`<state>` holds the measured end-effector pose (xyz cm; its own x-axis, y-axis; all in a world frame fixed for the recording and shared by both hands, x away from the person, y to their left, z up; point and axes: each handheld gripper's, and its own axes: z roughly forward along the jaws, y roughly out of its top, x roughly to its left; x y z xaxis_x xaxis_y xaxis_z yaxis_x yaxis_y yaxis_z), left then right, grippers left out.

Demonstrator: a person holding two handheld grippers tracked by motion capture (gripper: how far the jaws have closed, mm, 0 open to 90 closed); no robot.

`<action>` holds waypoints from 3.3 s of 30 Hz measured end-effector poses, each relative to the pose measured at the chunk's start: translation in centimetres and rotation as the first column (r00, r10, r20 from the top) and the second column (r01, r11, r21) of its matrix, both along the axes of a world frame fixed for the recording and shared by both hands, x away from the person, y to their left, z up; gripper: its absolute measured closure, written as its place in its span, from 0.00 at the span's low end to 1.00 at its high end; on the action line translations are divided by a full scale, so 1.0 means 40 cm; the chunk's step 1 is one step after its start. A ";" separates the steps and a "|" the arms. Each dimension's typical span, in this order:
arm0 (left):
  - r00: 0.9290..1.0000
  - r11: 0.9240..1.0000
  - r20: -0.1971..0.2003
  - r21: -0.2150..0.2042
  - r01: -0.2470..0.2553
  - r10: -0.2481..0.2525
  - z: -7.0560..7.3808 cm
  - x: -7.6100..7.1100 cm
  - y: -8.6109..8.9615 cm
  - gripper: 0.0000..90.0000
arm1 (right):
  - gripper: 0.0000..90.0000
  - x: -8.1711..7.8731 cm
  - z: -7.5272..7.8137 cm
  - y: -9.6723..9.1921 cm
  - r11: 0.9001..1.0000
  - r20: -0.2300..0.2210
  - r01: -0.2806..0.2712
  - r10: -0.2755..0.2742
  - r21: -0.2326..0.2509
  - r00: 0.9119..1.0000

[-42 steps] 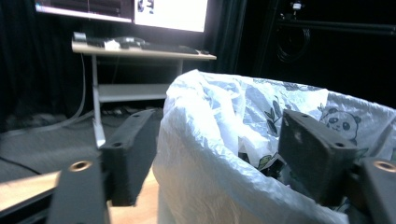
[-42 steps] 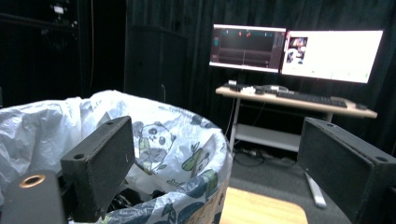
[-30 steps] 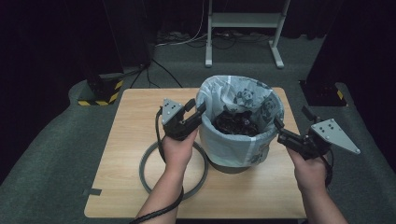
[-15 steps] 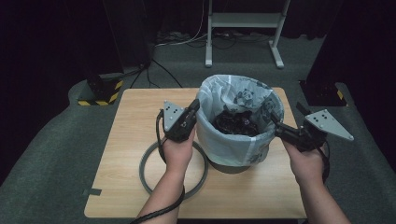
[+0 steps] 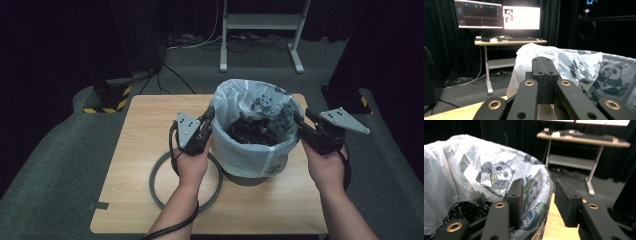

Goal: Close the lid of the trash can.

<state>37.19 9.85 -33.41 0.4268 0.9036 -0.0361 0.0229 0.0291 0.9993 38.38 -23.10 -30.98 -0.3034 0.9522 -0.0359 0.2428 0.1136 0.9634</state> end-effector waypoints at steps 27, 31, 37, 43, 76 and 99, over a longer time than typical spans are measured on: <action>0.998 0.995 0.051 -0.096 0.028 -0.023 0.046 -0.002 0.003 1.00 | 1.00 -0.044 0.019 0.019 0.996 0.269 0.079 -0.086 0.035 0.959; 0.998 0.994 0.065 -0.103 0.034 -0.027 0.061 -0.001 0.004 1.00 | 1.00 -0.051 0.034 0.020 0.996 0.290 0.075 -0.087 0.053 0.953; 0.996 0.994 0.085 -0.100 0.049 -0.040 0.081 -0.006 0.000 1.00 | 1.00 -0.055 0.068 0.026 0.996 0.318 0.060 -0.078 0.067 0.945; 0.996 0.994 0.074 -0.093 0.055 -0.049 0.065 -0.010 0.002 1.00 | 1.00 -0.067 0.107 0.035 0.997 0.348 0.044 -0.065 0.069 0.935; 0.993 0.985 -0.014 -0.129 0.111 -0.114 -0.018 -0.015 0.041 1.00 | 1.00 -0.153 0.185 0.412 0.965 0.394 -0.255 0.258 -0.062 0.882; 0.988 0.967 -0.040 -0.219 0.134 -0.146 0.030 -0.019 0.102 0.77 | 1.00 -0.181 -0.062 0.498 0.925 0.188 -0.356 0.376 -0.135 0.907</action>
